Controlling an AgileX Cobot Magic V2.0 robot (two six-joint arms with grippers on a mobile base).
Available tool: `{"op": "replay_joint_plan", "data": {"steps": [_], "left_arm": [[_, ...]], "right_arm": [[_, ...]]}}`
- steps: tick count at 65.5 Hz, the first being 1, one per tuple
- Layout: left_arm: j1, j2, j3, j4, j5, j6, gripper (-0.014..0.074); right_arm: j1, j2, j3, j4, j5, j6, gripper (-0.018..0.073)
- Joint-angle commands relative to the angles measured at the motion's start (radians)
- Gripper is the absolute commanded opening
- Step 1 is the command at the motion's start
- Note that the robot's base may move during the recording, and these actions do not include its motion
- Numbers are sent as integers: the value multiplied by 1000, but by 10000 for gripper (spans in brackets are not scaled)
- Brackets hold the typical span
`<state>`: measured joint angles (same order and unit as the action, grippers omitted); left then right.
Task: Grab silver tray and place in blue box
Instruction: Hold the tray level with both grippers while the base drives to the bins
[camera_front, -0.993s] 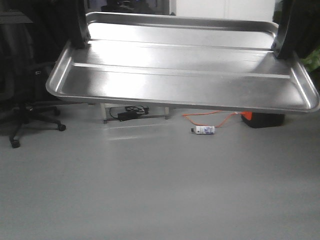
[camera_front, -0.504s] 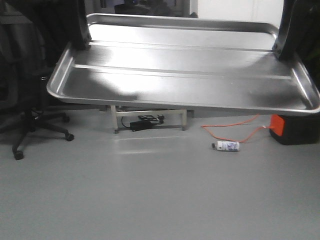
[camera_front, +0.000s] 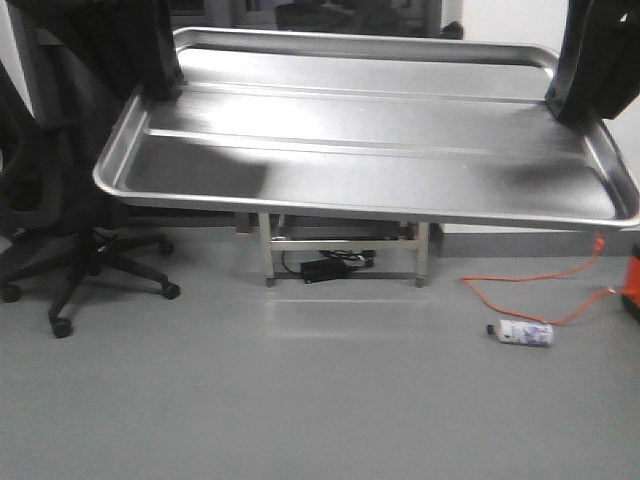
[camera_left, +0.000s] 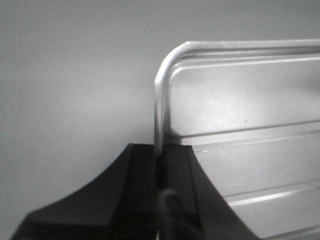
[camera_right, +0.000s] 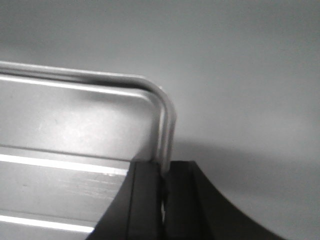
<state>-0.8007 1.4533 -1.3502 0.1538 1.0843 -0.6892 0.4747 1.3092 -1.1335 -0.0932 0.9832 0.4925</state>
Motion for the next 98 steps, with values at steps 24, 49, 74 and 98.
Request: {"op": "replay_joint_plan", "data": {"steps": [24, 49, 74, 98], "left_arm": [[8, -36, -26, 66, 29, 3, -105], [8, -36, -26, 66, 29, 3, -105], [8, -36, -26, 66, 29, 3, -105], [8, -36, -26, 66, 29, 3, -105]], "right_arm": [[-10, -27, -31, -84, 7, -10, 69], [-10, -27, -31, -84, 7, -10, 69], [-10, -27, -31, -84, 7, -10, 69], [-10, -27, -31, -84, 7, -10, 69]]}}
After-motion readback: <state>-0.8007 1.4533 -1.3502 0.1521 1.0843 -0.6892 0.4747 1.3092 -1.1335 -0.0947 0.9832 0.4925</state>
